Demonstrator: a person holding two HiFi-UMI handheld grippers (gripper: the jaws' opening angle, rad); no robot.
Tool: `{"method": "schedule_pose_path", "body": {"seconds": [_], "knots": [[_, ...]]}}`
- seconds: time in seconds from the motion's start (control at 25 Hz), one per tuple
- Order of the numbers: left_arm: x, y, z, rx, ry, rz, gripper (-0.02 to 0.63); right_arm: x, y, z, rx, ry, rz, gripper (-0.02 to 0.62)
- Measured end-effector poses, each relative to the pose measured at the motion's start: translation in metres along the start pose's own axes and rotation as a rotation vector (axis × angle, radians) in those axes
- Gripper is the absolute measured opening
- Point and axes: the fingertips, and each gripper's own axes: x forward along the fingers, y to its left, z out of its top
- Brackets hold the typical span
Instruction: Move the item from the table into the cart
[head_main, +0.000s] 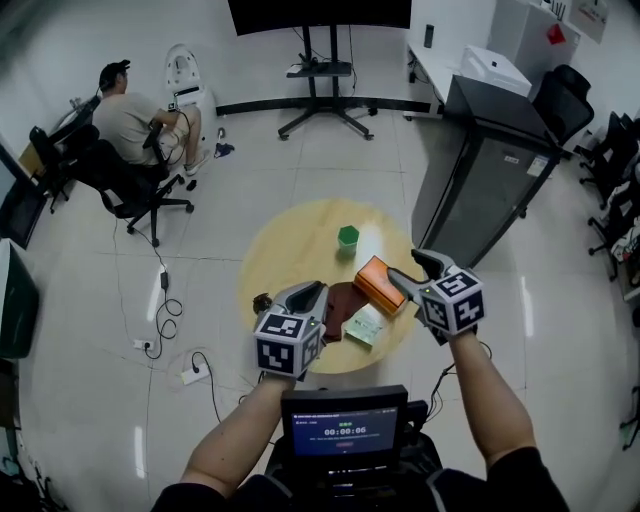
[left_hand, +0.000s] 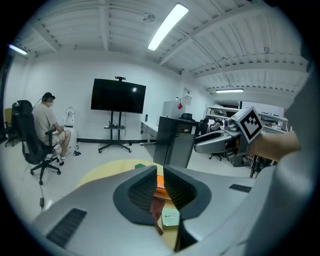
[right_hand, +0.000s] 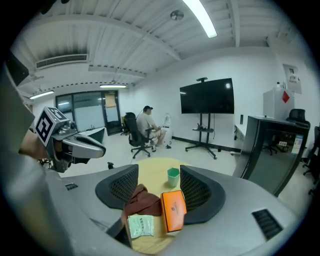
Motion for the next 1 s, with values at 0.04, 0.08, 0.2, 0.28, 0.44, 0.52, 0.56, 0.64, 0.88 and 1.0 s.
{"method": "schedule_pose_path", "body": {"seconds": [0.04,0.08,0.2,0.28,0.44,0.52,0.56,0.64,0.88,1.0], "knots": [[0.007,0.008,-0.005,-0.015,0.014,-0.005,0.059,0.014,-0.002,-0.007,0.013,0.036,0.005,0.258],[0.013,0.016,-0.009,-0.031,0.026,-0.014,0.076,0.028,-0.003,-0.015,0.024,0.076,0.01,0.326],[0.032,0.037,-0.019,-0.065,0.047,-0.036,0.083,0.068,-0.014,-0.037,0.034,0.188,0.007,0.379],[0.047,0.048,-0.027,-0.073,0.075,-0.03,0.101,0.091,-0.023,-0.054,0.056,0.251,0.018,0.379],[0.078,0.055,-0.043,-0.117,0.135,-0.031,0.166,0.129,-0.039,-0.09,0.066,0.355,0.066,0.482],[0.094,0.059,-0.044,-0.128,0.157,-0.017,0.166,0.146,-0.051,-0.102,0.081,0.389,0.091,0.482],[0.102,0.061,-0.044,-0.137,0.168,-0.008,0.166,0.153,-0.057,-0.108,0.092,0.407,0.104,0.483],[0.119,0.062,-0.047,-0.155,0.187,0.007,0.166,0.162,-0.069,-0.119,0.102,0.435,0.125,0.482],[0.152,0.073,-0.059,-0.197,0.224,0.055,0.166,0.182,-0.09,-0.129,0.059,0.46,0.172,0.483],[0.161,0.083,-0.073,-0.196,0.263,0.091,0.17,0.19,-0.097,-0.143,0.104,0.507,0.158,0.482]]}}
